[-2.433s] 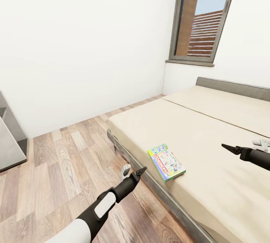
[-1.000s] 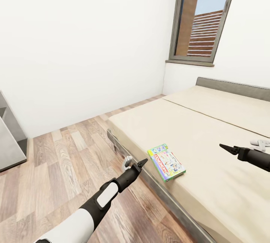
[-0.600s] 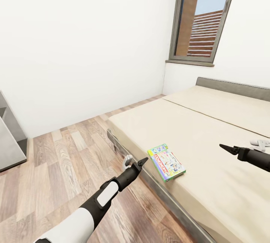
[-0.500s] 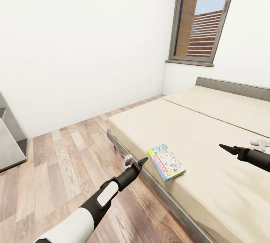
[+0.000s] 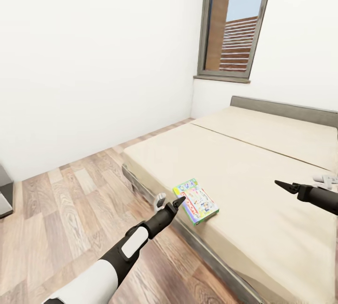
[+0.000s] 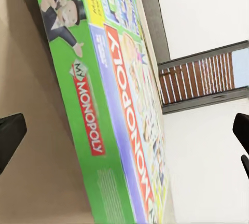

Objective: Put all the toys in the child's room - the three board games (two on the bed and one on the table), the two jigsaw puzzles on the table, and the tennis ball on the table - inside the toy box on the table in the child's room.

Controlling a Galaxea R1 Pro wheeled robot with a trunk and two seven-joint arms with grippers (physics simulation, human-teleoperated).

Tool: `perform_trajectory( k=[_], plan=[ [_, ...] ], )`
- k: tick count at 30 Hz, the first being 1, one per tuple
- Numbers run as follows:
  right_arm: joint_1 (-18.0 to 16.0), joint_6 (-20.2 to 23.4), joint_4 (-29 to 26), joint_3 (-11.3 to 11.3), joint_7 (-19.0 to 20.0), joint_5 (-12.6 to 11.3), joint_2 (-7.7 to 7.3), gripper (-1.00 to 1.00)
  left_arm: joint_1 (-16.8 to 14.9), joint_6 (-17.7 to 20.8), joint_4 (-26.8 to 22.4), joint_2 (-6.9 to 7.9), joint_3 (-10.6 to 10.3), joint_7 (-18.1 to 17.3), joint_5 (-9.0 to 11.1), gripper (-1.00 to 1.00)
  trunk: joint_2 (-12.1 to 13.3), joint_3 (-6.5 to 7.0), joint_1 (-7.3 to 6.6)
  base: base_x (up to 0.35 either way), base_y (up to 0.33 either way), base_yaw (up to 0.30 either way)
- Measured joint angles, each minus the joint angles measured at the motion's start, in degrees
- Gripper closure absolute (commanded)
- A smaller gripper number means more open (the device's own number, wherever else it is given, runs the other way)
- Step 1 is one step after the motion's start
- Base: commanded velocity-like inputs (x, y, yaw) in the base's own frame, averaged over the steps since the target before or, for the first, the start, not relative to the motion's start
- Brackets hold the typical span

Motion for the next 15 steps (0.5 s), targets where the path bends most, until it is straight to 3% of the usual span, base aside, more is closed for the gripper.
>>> perform_trajectory(
  k=[6,15],
  plan=[
    [0.0,0.0,0.0,-0.02,0.03,0.0,-0.01,-1.0,0.0,0.0,0.02,0.0,-0.01,-0.01,0.12,-1.0,0.0,0.08,0.0,0.0,0.0,-0.129],
    [0.0,0.0,-0.01,-0.05,0.06,0.01,-0.01,-1.0,0.0,-0.01,0.41,0.0,0.0,0.01,0.19,-1.0,0.0,0.12,0.0,0.0,0.0,-0.044]
  ],
)
